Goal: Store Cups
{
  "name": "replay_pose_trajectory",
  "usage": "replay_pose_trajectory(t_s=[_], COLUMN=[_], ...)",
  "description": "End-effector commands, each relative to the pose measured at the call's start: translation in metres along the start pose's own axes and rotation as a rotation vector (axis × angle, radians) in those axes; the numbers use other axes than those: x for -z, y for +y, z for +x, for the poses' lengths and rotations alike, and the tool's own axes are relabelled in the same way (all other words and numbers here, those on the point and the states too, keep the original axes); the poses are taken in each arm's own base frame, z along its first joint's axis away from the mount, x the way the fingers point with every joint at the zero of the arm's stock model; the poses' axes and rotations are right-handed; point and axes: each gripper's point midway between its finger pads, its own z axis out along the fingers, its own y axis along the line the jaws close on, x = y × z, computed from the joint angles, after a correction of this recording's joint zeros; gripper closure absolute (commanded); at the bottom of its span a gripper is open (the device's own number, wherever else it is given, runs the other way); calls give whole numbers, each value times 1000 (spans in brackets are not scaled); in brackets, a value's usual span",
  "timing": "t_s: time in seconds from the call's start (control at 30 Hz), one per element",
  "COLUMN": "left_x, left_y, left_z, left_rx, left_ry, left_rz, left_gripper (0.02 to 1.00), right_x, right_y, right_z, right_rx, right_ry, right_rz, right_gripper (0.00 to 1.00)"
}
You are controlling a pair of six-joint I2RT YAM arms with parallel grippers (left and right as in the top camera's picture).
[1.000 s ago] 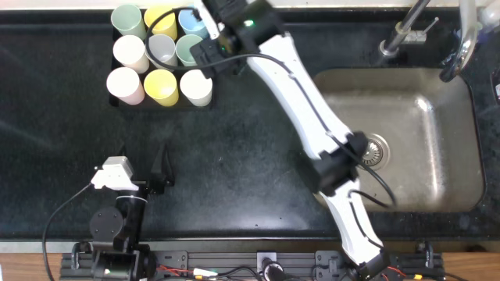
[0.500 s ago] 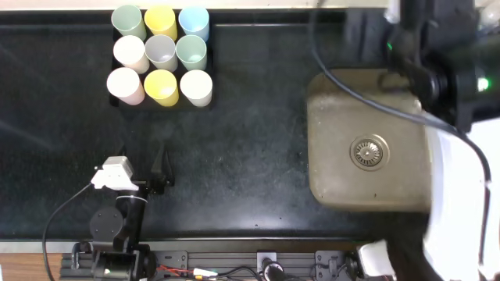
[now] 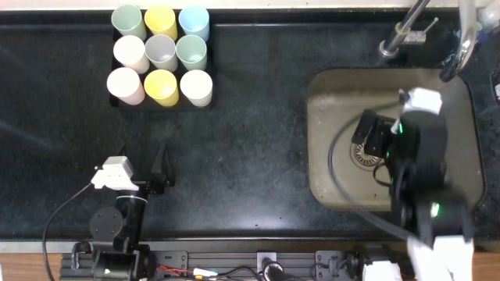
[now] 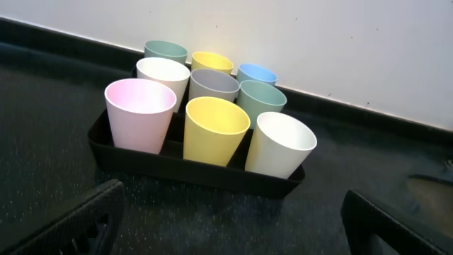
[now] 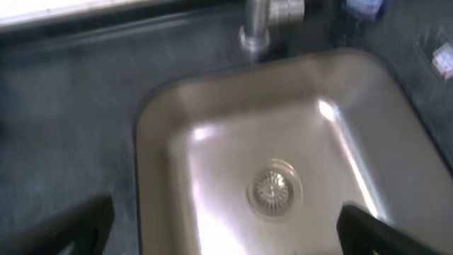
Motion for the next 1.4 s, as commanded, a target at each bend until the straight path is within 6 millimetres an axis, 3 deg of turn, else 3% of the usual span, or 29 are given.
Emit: replay_pose_trajectory(t_s=[0.03,0.2,0.43,0.8,1.03,1.23,1.4], left_x=[0,0,0,0,0,0,0], left_y=[-1,-1,-1,-1,-1,-1,-1], left_z=[0,0,0,0,0,0,0], left_rx=[-22,-22,-22,-22,-22,-22,-22], left_ry=[-2,-2,-2,-2,-2,-2,-2], left_rz=[10,10,10,10,10,10,10], left_gripper=[20,18,18,18,18,18,18], right_x=[10,15,56,68,51,55,44], right_y=[-6,-10,-9,-10,-13,-16,-16], right_z=[4,20,-21,-26,0,10,19], right_rx=[0,-46,-130,-159,-157,-154,-147], right_ry=[-238,-453,-835,-966,-954,-941,-908], right_rz=[-39,-86,-170,-198,-197,-193,-185], right_gripper=[5,5,3,5,3,3,5])
